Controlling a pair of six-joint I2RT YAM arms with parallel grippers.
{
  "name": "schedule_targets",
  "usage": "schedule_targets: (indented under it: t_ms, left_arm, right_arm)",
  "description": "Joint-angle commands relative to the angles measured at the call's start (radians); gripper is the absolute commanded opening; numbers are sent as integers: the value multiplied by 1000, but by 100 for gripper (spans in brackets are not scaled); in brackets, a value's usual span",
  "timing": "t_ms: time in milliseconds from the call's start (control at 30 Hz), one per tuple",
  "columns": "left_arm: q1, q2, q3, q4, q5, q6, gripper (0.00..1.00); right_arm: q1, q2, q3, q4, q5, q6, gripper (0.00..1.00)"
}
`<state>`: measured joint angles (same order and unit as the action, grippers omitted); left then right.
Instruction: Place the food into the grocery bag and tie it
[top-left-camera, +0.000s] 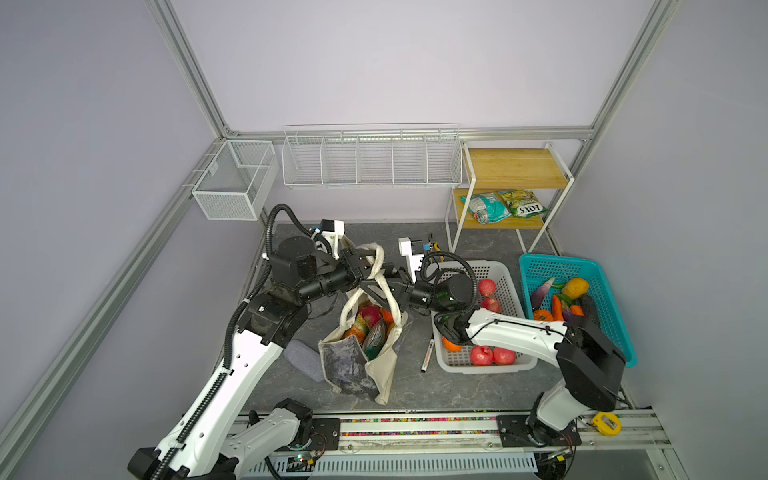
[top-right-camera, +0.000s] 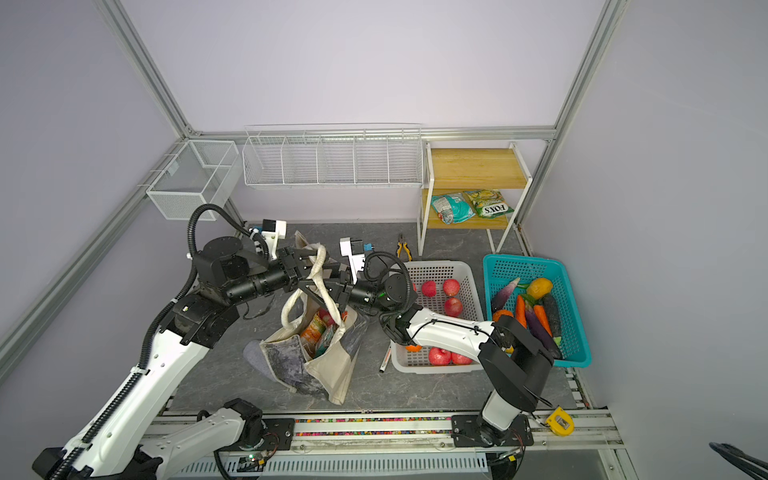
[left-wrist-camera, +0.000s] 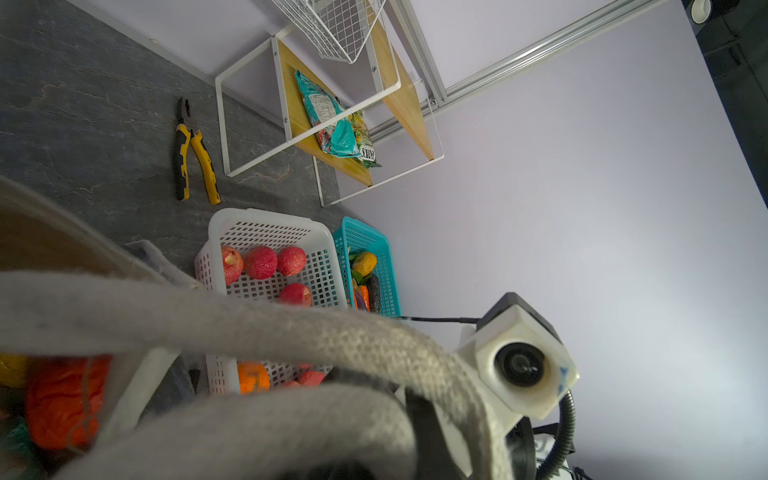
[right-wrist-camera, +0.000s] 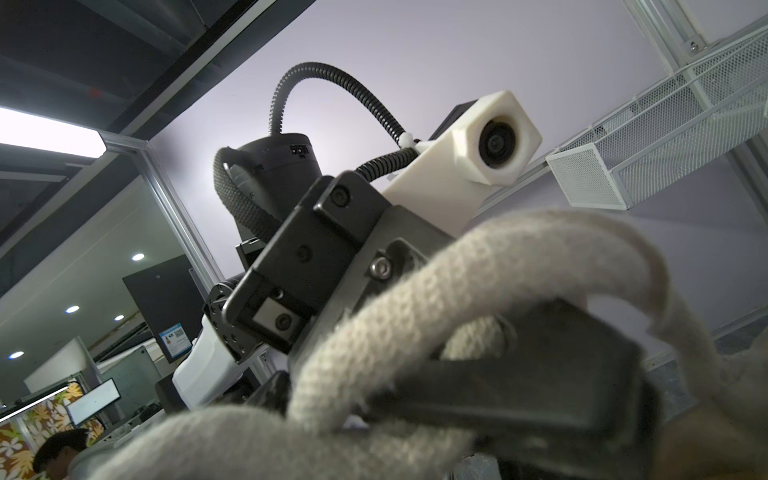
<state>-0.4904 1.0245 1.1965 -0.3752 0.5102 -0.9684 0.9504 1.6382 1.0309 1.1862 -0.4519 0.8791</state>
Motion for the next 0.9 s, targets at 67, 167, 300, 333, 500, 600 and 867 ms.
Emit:
schedule_targets:
  t_ms: [67, 167, 300, 333, 500, 600, 867]
  left_arm:
    - [1, 0, -24, -83, -25, 58, 0]
    - [5, 3, -6, -94, -33, 65, 0]
    - [7, 13, 31, -113, -37, 80, 0]
    - [9, 13, 40, -119, -37, 83, 0]
    - [21, 14, 65, -135, -33, 87, 0]
    - [27, 10, 70, -150, -30, 94, 0]
    - [52, -27, 66, -215, -47, 123, 0]
  right_arm:
    - [4, -13, 43, 103, 6, 25, 56]
    - [4, -24, 27, 80, -1, 20, 45]
    - [5, -46, 2, 25, -7, -9, 38]
    - [4, -53, -4, 12, -7, -20, 37]
    - [1, -87, -25, -65, -13, -68, 25]
    - [-5, -112, -47, -104, -11, -97, 17]
    - [-19, -208, -76, -306, 0, -218, 7]
